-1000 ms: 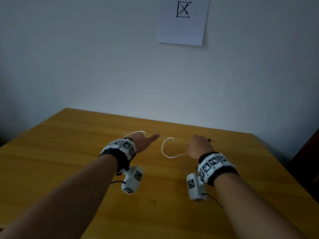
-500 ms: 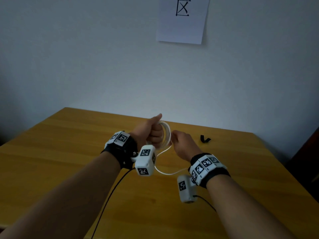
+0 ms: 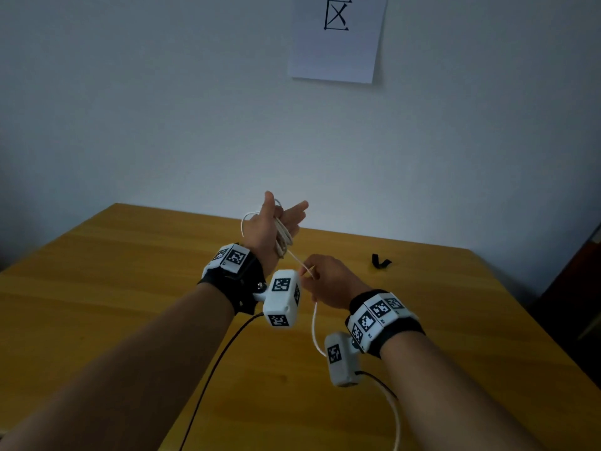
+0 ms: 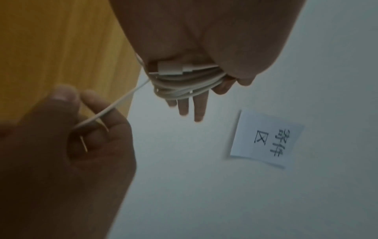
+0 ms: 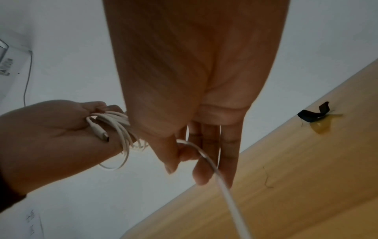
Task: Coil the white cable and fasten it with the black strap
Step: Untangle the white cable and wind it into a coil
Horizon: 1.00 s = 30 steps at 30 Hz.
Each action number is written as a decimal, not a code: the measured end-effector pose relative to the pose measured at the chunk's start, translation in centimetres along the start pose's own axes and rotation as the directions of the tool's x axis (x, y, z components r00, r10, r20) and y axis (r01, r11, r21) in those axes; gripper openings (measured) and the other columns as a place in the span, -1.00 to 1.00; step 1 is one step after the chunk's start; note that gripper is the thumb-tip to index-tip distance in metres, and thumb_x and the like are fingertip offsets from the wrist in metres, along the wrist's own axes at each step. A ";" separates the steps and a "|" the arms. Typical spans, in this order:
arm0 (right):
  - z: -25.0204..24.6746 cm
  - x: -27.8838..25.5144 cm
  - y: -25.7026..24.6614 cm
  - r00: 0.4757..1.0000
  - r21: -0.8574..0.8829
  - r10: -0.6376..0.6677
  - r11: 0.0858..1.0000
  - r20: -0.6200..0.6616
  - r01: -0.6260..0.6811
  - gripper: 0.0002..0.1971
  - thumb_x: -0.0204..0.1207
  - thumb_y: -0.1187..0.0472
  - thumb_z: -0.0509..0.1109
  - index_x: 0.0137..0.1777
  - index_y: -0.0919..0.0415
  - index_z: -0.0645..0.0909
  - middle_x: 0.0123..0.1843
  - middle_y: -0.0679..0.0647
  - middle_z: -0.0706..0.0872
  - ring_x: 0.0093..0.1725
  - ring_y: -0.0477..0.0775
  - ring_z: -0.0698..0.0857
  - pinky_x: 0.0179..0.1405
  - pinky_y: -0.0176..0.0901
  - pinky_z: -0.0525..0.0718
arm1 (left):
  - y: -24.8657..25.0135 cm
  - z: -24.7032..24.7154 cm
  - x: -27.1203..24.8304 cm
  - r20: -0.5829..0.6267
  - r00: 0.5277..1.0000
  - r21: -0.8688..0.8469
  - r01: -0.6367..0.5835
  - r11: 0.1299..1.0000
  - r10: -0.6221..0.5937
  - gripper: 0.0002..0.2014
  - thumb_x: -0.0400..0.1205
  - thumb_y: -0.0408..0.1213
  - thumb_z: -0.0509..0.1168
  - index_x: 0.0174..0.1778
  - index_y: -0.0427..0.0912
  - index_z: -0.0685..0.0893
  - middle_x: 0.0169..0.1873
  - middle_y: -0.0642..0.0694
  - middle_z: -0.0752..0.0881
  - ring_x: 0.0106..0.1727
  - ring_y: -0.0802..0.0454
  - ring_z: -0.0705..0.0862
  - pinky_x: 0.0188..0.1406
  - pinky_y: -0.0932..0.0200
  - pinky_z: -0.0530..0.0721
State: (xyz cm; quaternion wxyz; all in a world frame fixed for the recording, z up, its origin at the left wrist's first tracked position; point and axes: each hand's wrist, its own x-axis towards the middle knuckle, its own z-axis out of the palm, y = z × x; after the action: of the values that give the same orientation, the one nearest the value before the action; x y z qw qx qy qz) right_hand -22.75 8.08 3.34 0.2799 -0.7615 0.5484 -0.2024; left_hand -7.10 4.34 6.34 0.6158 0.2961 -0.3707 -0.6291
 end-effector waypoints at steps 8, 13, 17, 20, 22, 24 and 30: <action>-0.2 -0.3 -0.4 0.990 -0.056 0.047 0.998 0.135 -0.039 -0.81 0.69 0.08 0.45 0.23 0.09 0.66 -0.15 0.18 0.81 -0.38 0.06 0.75 -0.26 -0.07 0.69 | -0.8 -1.4 -0.8 0.053 0.972 0.880 -0.154 0.449 0.230 -0.44 0.80 0.04 -0.01 0.09 -0.23 0.85 -0.05 -0.39 0.81 0.02 -0.31 0.73 0.04 -0.07 0.62; -0.6 -0.2 -1.6 0.983 -0.026 0.058 0.998 0.177 -0.054 -0.67 0.72 0.10 0.43 0.46 0.01 0.62 0.16 0.04 0.73 -0.36 0.08 0.86 -0.16 -0.02 0.82 | -2.0 -2.8 -0.9 0.126 0.991 0.973 -0.114 -0.202 0.046 -0.43 0.76 0.12 -0.08 -0.15 -0.16 0.74 -0.13 -0.13 0.80 -0.08 -0.12 0.73 0.04 -0.04 0.69; -1.1 -0.1 -1.3 0.978 0.006 0.075 0.997 0.194 -0.077 -0.56 0.67 0.33 0.43 0.53 0.08 0.59 0.11 0.06 0.75 -0.16 0.19 0.88 -0.06 0.08 0.88 | -2.1 -3.3 -1.2 0.082 0.990 0.899 -0.125 -0.420 -0.119 -0.36 0.73 0.24 -0.13 -0.27 -0.14 0.66 -0.25 -0.09 0.73 -0.14 -0.07 0.71 -0.02 0.01 0.68; -1.4 -0.2 -0.7 0.984 -0.068 0.102 0.993 0.146 -0.093 -0.59 0.68 0.35 0.37 0.50 0.08 0.61 0.05 -0.01 0.74 -0.21 0.11 0.82 -0.03 0.14 0.87 | -1.8 -3.4 -1.6 0.056 0.989 0.872 -0.114 -0.476 -0.134 -0.36 0.74 0.24 -0.16 -0.22 -0.19 0.61 -0.22 -0.11 0.66 -0.15 -0.07 0.66 -0.06 0.05 0.60; -1.6 -0.3 -0.3 0.989 -0.094 0.113 0.990 0.096 -0.104 -0.67 0.72 0.27 0.37 0.45 0.06 0.64 0.09 -0.05 0.70 -0.27 0.01 0.76 -0.25 -0.06 0.78 | -1.8 -4.1 -1.5 0.011 0.988 0.885 -0.081 -0.459 -0.154 -0.24 0.67 0.37 -0.21 -0.36 -0.20 0.59 -0.34 -0.11 0.66 -0.29 -0.06 0.66 -0.14 0.04 0.61; -1.9 -0.3 0.2 0.995 -0.127 0.098 0.987 0.026 -0.094 -0.76 0.74 0.15 0.39 0.36 0.08 0.69 0.15 -0.02 0.70 -0.15 0.00 0.74 -0.34 -0.26 0.62 | -1.8 -4.8 -1.4 -0.038 0.978 0.901 -0.055 -0.431 -0.205 -0.18 0.51 0.55 -0.24 -0.56 -0.16 0.43 -0.57 -0.07 0.50 -0.52 -0.03 0.52 -0.29 0.06 0.53; -2.4 0.0 1.4 0.979 -0.250 0.026 0.965 -0.202 -0.078 -0.61 0.68 -0.26 0.31 -0.16 -0.04 0.78 -0.24 -0.07 0.79 -0.34 0.06 0.74 -0.29 -0.09 0.71 | -0.7 -5.3 -1.6 -0.134 0.866 0.933 0.275 0.233 -0.482 -0.30 0.43 0.50 0.25 -0.60 -0.06 0.20 -0.63 -0.03 0.19 -0.62 0.01 0.16 -0.50 0.19 0.24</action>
State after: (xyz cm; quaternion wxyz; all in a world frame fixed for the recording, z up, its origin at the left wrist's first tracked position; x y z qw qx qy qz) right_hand -25.19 7.27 4.24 0.1287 -0.7527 0.6149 -0.1969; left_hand -3.01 5.33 2.68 0.1255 0.6144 -0.6317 -0.4557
